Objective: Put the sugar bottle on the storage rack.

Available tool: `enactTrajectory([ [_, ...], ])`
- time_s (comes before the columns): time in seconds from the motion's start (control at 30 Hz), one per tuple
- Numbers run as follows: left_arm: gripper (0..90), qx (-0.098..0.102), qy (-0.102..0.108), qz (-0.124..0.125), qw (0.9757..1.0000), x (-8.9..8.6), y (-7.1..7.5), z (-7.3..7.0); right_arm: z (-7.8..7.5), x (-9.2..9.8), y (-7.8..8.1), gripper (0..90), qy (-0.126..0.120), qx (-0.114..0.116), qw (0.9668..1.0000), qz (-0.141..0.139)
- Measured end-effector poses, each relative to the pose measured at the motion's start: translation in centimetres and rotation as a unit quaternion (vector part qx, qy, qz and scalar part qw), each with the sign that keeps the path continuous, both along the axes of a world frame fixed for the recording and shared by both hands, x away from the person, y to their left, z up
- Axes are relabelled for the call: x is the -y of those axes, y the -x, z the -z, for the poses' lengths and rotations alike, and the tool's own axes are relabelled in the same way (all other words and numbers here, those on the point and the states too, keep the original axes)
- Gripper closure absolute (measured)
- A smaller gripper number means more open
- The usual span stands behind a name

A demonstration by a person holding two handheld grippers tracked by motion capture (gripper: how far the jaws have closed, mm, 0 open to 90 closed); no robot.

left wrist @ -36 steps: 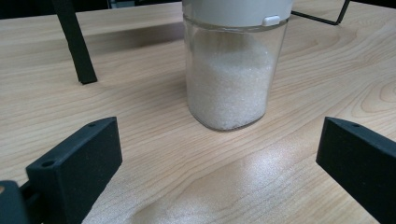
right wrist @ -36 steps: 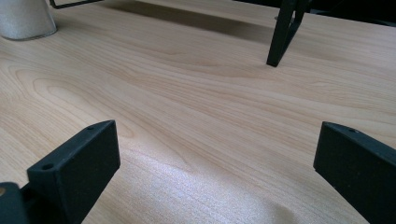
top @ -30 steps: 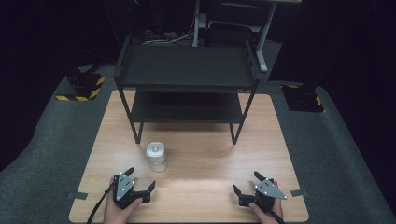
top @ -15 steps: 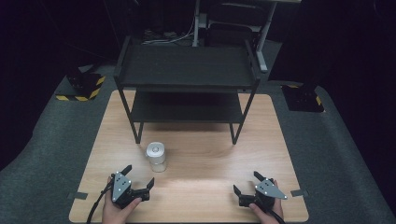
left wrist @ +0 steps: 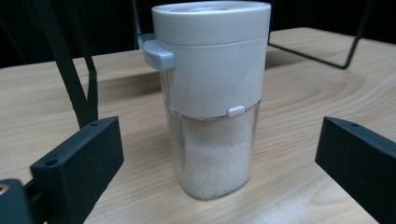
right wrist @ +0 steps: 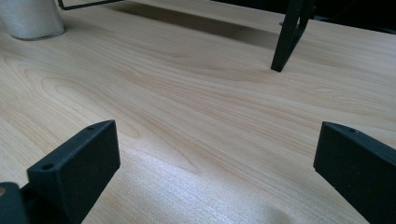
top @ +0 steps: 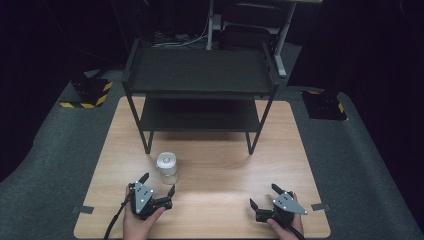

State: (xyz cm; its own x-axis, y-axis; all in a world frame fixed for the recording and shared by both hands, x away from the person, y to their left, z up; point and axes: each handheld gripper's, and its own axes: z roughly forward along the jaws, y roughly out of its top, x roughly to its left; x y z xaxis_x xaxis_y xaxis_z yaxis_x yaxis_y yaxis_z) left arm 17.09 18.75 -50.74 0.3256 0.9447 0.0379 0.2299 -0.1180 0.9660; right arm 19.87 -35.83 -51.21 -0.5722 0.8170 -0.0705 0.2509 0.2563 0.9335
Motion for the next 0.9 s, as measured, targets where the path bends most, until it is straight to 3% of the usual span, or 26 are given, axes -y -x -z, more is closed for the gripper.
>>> enactTrajectory([
  [0.07,3.0,-0.002,0.008,-0.009,0.9999,0.7,-0.4,0.2,0.0,0.0,0.0,0.3,0.0,0.0,1.0,0.0],
  [0.17,5.1,0.003,0.0,-0.025,0.9997,2.2,-0.7,0.4,0.0,0.0,0.0,0.3,-0.002,0.001,1.0,0.0],
  [0.2,5.3,0.007,0.003,-0.044,0.999,3.3,-0.9,0.6,0.1,0.0,0.0,0.3,-0.002,0.001,1.0,0.0],
  [0.3,5.7,0.013,0.006,-0.058,0.9982,4.2,-1.1,0.6,0.1,0.1,0.0,0.3,-0.002,0.001,1.0,-0.001],
  [0.43,10.1,0.028,-0.004,-0.098,0.9947,6.7,-1.7,0.6,0.1,0.1,0.0,0.3,-0.004,0.001,1.0,-0.002],
  [0.73,27.7,0.033,0.014,-0.143,0.9891,8.1,-2.5,0.7,0.2,0.2,0.0,0.4,-0.005,0.004,1.0,-0.003],
  [0.9,30.2,0.033,0.018,-0.13,0.9908,7.3,-2.6,0.7,0.2,0.2,0.0,0.4,-0.007,0.004,1.0,-0.003],
])
